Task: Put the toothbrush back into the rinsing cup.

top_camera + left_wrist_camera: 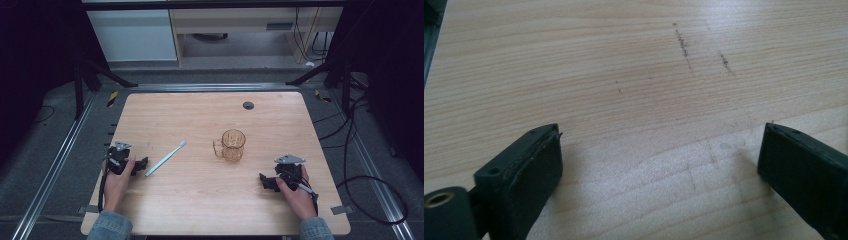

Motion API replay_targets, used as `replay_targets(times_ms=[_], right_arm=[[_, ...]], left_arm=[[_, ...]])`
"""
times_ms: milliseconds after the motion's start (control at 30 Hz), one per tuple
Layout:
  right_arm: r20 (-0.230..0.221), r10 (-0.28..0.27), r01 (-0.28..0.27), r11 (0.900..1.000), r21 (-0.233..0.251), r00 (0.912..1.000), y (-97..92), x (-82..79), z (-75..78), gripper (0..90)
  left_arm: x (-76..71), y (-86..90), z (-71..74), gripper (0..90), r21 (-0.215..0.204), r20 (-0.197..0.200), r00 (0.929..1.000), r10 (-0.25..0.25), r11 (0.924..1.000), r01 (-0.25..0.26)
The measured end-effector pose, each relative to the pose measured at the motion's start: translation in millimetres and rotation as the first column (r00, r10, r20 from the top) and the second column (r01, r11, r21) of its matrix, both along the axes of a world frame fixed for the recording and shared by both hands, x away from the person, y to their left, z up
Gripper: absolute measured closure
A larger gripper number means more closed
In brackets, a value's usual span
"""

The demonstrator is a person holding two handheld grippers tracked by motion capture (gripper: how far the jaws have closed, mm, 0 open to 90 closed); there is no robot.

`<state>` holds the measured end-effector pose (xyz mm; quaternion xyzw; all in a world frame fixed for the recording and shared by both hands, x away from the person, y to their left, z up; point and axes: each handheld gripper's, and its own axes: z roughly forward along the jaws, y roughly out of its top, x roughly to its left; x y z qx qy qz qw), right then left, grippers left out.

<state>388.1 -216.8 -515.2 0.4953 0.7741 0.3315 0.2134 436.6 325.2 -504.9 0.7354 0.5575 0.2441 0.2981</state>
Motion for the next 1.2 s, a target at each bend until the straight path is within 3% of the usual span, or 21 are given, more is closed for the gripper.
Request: replay_targets(times_ms=[167, 300, 400, 467, 567, 600, 633, 900, 933, 1100, 1133, 1167, 1200], right_arm=[[0.000, 0.000, 0.000, 1.0000, 0.000, 1.0000, 0.0, 0.0, 0.0, 0.3], [0.000, 0.000, 0.000, 1.0000, 0.000, 1.0000, 0.0, 0.0, 0.0, 0.3], [0.000, 0.000, 0.000, 1.0000, 0.000, 1.0000, 0.0, 0.0, 0.0, 0.3], [0.000, 0.000, 0.000, 1.0000, 0.000, 1.0000, 0.0, 0.0, 0.0, 0.3], [0.000, -0.001, 0.001, 1.0000, 0.000, 1.0000, 0.0, 0.0, 0.0, 0.4], [0.000, 0.000, 0.000, 1.0000, 0.000, 1.0000, 0.0, 0.0, 0.0, 0.4], [0.000, 0.000, 0.000, 1.0000, 0.000, 1.0000, 0.0, 0.0, 0.0, 0.4], [-0.001, 0.000, 0.000, 1.0000, 0.001, 1.0000, 0.0, 0.0, 0.0, 0.3], [-0.001, 0.000, 0.000, 1.0000, 0.001, 1.0000, 0.0, 0.0, 0.0, 0.3], [0.000, -0.002, 0.002, 1.0000, 0.000, 1.0000, -0.1, 0.0, 0.1, 0.4], [0.000, -0.002, 0.002, 1.0000, 0.000, 1.0000, -0.1, 0.0, 0.1, 0.4], [0.000, -0.002, 0.002, 1.0000, -0.001, 1.0000, -0.2, 0.1, 0.0, 0.3], [0.000, -0.002, 0.002, 1.0000, -0.001, 1.0000, -0.2, 0.1, 0.0, 0.3]], left_arm=[[-5.5, -4.6, 13.9, 5.3, 0.023, 0.010, 0.9995, -0.029, 0.9993, 0.029], [-7.1, -9.4, 39.1, 5.3, 0.049, 0.007, 0.9956, -0.094, 0.9944, 0.093], [-7.3, -11.4, 49.4, 6.4, 0.032, -0.011, 0.9930, -0.118, 0.9925, 0.118], [-7.6, -16.4, 60.2, 7.0, 0.070, -0.048, 0.9877, -0.149, 0.9859, 0.152], [-7.7, -19.7, 66.0, 8.6, 0.080, -0.069, 0.9850, -0.158, 0.9832, 0.164], [-7.0, -23.2, 70.6, 8.7, 0.077, -0.096, 0.9793, -0.178, 0.9795, 0.186], [-7.0, -23.2, 70.6, 8.8, 0.077, -0.096, 0.9793, -0.178, 0.9795, 0.186], [0.9, -42.0, 86.0, 12.2, 0.098, -0.169, 0.9558, -0.240, 0.9609, 0.259], [0.9, -42.0, 86.0, 13.6, 0.098, -0.169, 0.9558, -0.240, 0.9609, 0.259], [11.2, -59.1, 91.7, 18.4, 0.110, -0.229, 0.9317, -0.282, 0.9435, 0.313], [11.2, -59.1, 91.7, 18.8, 0.110, -0.229, 0.9317, -0.282, 0.9435, 0.313], [14.9, -66.3, 94.2, 19.2, 0.115, -0.256, 0.9188, -0.301, 0.9343, 0.338], [14.9, -66.3, 94.2, 19.6, 0.115, -0.256, 0.9188, -0.301, 0.9343, 0.338]])
